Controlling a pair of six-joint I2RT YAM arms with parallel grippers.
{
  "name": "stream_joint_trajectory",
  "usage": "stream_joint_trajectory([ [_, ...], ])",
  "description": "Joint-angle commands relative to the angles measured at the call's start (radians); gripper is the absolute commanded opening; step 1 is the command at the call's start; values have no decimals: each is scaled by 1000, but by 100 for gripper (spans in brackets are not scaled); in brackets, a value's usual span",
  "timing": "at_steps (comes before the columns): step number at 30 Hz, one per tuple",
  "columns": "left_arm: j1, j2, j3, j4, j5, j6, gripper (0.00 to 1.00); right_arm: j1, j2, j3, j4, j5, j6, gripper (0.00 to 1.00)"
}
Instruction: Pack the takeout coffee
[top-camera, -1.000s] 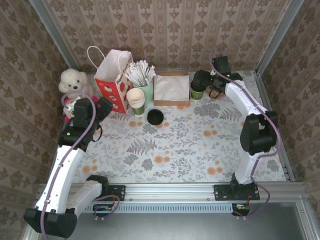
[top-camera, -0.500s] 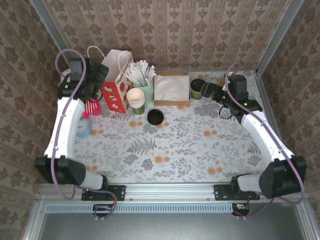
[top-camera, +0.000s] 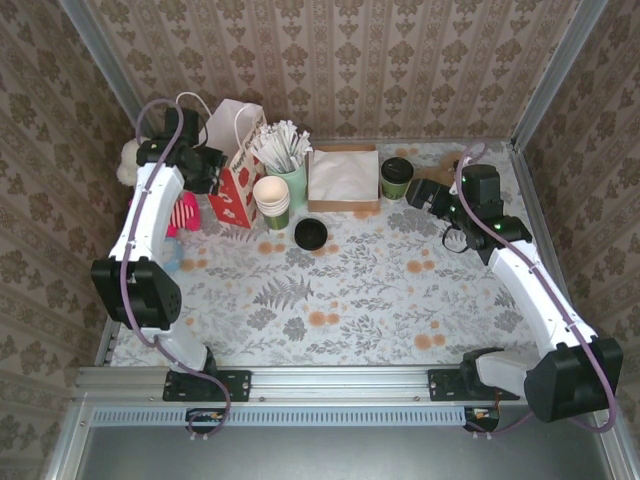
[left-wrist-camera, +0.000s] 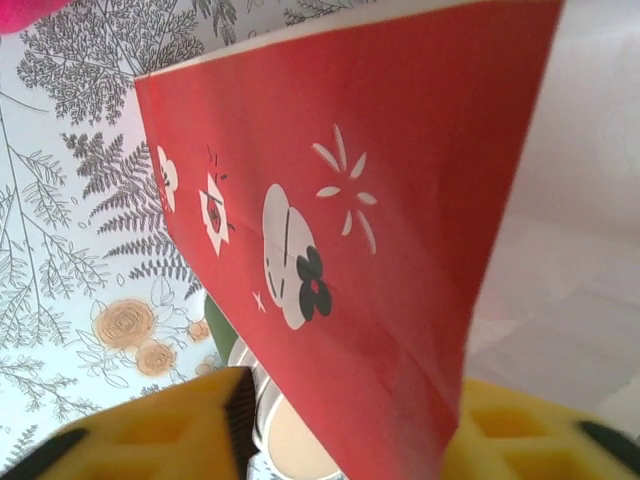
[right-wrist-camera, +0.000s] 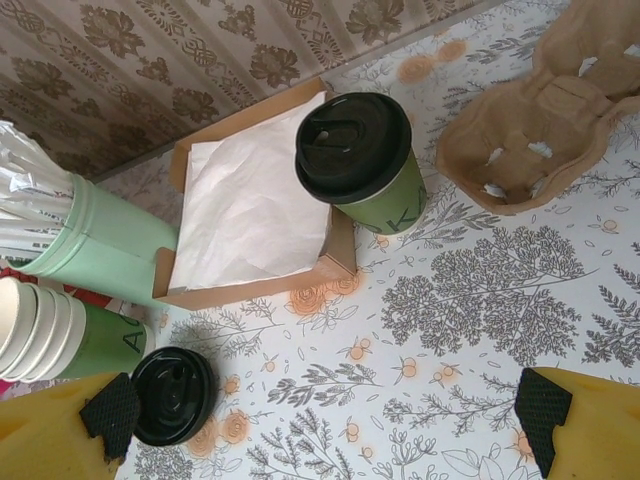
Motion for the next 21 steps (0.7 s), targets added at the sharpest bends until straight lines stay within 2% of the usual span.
stream_joint_trajectory([
  [1,8,-28,3,-14,-55,6,33,6,-27,-5,10,-1,-9,100],
  [4,18,-43,-5,-6,-86,14,20,6,-32,-2,14,1,-9,100],
  [12,33,-111,-68,54,-96,53,16,5,-45,-8,6,14,-7,100],
  [18,44,-276,-211,69,-203,92,11,7,-55,-17,14,29,-1,100],
  [21,62,-392,-318,133,-183,118,7,7,-48,-8,14,29,-2,100],
])
